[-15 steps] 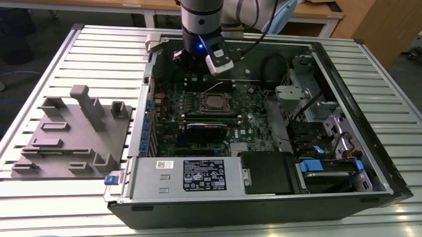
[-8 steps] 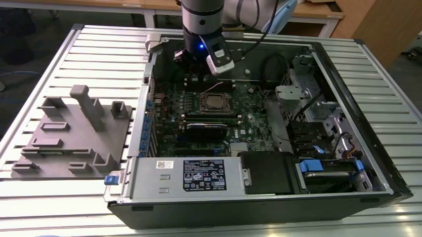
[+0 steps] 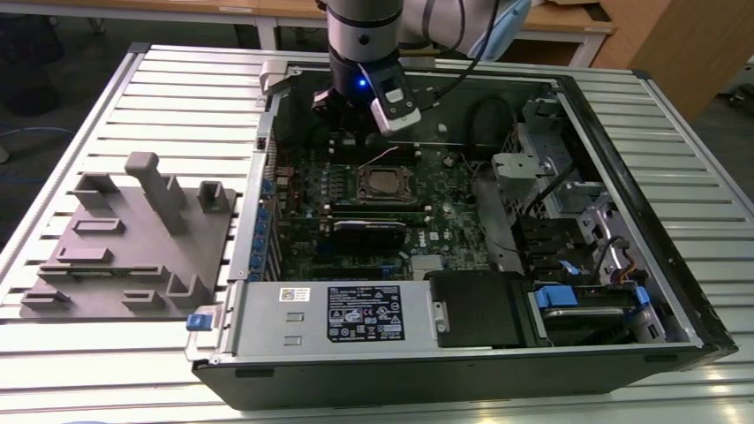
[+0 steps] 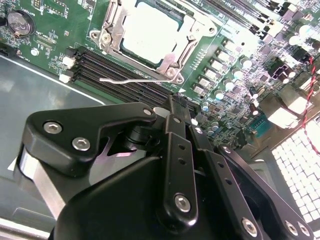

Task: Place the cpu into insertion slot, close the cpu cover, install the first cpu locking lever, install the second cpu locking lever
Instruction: 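Install the first cpu locking lever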

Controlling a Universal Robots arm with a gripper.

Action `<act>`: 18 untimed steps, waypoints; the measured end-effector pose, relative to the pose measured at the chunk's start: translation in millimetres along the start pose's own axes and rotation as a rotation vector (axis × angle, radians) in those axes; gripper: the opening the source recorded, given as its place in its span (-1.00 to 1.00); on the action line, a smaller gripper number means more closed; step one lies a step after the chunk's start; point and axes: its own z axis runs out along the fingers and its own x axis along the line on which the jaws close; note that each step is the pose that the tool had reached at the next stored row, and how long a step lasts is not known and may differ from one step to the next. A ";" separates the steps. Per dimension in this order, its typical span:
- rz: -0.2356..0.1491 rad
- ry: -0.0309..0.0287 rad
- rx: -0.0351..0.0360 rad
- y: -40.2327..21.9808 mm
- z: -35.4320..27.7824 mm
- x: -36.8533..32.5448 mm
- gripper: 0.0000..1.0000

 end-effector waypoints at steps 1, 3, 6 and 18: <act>0.000 0.0000 0.0000 0.0 0.0 0.0 -0.80; 0.000 0.0000 0.0001 0.1 0.0 -0.1 -0.80; 0.000 0.0000 0.0001 0.3 0.0 -0.2 -0.80; 0.000 -0.0004 0.0070 0.8 0.8 -0.1 -0.80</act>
